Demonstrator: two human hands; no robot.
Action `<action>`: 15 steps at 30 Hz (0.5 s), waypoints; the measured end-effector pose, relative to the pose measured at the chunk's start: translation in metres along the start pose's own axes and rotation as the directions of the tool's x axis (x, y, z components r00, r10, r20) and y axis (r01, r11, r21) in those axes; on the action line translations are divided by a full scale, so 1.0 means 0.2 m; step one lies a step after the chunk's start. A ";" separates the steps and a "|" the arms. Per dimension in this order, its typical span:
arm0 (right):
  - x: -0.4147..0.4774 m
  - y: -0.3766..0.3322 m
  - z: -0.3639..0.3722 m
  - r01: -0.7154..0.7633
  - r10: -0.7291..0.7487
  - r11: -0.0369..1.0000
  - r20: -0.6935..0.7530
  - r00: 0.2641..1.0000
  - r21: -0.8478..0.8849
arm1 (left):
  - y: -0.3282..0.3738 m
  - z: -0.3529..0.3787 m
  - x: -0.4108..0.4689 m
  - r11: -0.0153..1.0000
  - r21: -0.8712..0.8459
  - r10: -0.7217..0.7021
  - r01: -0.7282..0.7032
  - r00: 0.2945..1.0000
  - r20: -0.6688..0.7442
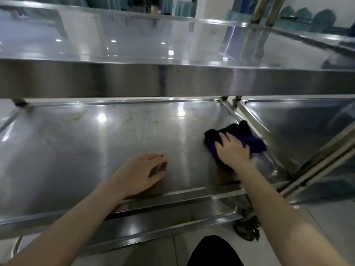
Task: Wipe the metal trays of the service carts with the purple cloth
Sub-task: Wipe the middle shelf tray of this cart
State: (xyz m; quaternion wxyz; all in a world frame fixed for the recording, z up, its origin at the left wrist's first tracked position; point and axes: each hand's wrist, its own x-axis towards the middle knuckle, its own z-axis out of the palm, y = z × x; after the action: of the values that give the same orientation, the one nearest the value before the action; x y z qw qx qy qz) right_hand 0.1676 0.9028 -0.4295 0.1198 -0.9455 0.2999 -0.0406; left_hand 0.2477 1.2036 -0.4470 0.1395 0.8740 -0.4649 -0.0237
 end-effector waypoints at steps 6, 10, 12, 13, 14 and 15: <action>-0.11 -0.99 0.32 0.484 -0.506 0.862 0.203 0.839 0.147 | -0.22 -0.09 -0.32 0.959 0.056 -0.268 0.277 0.955 -0.125; -0.07 -0.86 0.30 0.484 -0.502 0.862 0.131 0.855 0.148 | -0.21 -0.06 -0.34 0.942 0.039 -0.324 0.333 0.934 -0.148; 0.02 -0.57 0.22 0.352 -0.358 0.929 0.045 0.933 0.112 | -0.21 -0.06 -0.34 0.940 0.035 -0.331 0.341 0.929 -0.165; 0.08 -0.39 0.17 0.256 -0.259 0.962 0.025 0.965 0.097 | -0.21 -0.07 -0.34 0.940 0.033 -0.330 0.340 0.929 -0.170; 0.12 -0.20 0.11 0.154 -0.155 0.984 0.006 0.988 0.085 | -0.21 -0.07 -0.34 0.941 0.032 -0.327 0.337 0.929 -0.174; 0.16 -0.01 0.06 0.058 -0.057 0.996 -0.018 0.998 0.071 | -0.21 -0.07 -0.34 0.942 0.036 -0.323 0.334 0.930 -0.176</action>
State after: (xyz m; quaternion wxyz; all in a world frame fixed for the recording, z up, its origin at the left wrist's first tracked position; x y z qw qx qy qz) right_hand 0.1968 0.8891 -0.4397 0.1498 -0.9486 0.2719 -0.0622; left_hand 0.2456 1.2854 -0.4518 0.1438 0.9424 -0.2992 0.0420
